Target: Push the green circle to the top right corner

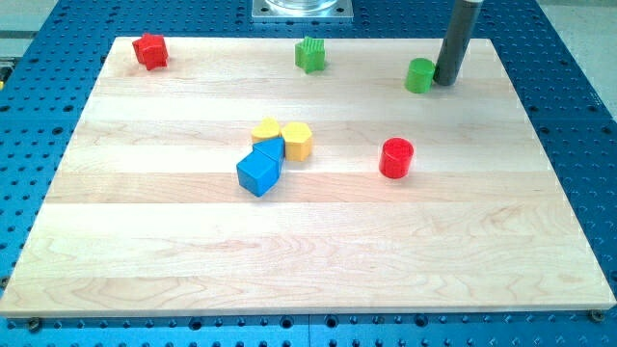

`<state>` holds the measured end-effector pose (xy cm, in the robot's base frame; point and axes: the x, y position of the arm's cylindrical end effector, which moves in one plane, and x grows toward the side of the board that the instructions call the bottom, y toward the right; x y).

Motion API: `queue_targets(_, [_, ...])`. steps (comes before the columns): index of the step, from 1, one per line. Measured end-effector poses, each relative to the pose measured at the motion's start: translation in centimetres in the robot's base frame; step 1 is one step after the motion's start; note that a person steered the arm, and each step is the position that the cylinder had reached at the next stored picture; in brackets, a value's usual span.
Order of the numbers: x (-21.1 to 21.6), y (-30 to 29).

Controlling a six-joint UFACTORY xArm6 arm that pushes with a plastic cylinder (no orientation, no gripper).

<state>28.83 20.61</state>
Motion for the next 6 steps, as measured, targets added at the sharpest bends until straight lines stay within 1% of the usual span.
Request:
queue_targets(1, [5.6,-1.8])
queue_targets(2, [3.0,-4.1])
queue_targets(3, [-2.0,1.0])
queue_targets(4, [1.6,-4.6])
queue_targets(5, [0.7,-8.5])
queue_targets(6, [-2.1,-1.6])
